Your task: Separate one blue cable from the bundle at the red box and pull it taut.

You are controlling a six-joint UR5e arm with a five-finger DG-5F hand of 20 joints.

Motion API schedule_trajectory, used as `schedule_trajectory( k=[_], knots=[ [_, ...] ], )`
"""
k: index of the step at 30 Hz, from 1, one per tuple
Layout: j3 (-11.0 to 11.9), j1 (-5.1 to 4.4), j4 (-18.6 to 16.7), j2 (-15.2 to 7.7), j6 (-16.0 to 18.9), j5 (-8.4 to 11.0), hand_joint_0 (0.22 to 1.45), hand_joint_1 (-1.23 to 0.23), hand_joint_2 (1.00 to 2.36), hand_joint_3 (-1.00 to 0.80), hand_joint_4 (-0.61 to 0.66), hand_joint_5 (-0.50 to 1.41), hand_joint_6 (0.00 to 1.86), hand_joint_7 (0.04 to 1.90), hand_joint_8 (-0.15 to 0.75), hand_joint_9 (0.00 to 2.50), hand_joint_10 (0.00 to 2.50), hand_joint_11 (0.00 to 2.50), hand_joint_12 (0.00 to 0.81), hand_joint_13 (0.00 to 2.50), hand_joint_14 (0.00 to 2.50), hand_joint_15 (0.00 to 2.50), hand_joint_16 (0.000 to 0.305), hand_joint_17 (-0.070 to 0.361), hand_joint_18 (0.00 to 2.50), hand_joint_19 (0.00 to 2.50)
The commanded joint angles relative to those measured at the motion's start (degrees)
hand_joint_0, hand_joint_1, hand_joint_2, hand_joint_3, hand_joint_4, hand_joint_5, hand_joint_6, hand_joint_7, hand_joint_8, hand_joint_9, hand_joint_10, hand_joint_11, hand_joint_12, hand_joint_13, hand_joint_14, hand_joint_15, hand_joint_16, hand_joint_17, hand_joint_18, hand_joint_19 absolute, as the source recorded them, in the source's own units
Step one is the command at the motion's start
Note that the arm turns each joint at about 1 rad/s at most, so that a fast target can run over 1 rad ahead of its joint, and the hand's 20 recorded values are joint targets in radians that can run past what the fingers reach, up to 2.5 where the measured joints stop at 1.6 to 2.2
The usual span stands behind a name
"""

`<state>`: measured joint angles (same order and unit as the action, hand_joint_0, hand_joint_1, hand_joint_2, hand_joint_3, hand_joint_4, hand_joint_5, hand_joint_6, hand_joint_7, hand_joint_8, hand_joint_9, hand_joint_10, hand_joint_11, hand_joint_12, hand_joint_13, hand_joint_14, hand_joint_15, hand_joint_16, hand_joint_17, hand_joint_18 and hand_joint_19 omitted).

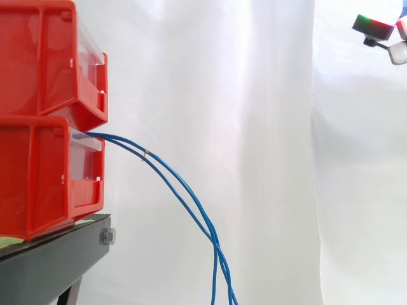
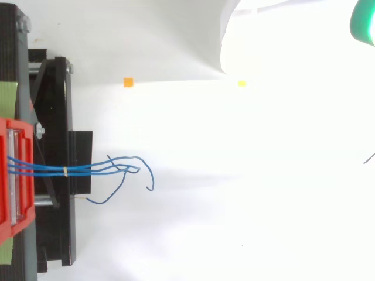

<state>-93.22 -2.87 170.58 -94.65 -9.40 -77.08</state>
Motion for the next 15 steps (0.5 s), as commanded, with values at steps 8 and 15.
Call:
schedule_trajectory(
  k=[8,15],
  knots=[
    [0.1,-0.03,0.0,0.0,0.0,0.09,0.54,-0.63,1.0,-0.48,0.23,-0.21,0.5,0.76,0.324,0.67,0.01,0.45,0.375,0.61,0.01,0.32,0.058,0.13,0.66,0.63],
    [0.0,-0.03,1.0,0.0,0.0,0.0,0.53,-0.85,1.0,-0.5,0.16,-0.26,0.5,0.72,0.279,0.4,0.01,0.37,0.365,0.49,0.01,0.3,0.052,0.117,0.51,0.59]
  ],
)
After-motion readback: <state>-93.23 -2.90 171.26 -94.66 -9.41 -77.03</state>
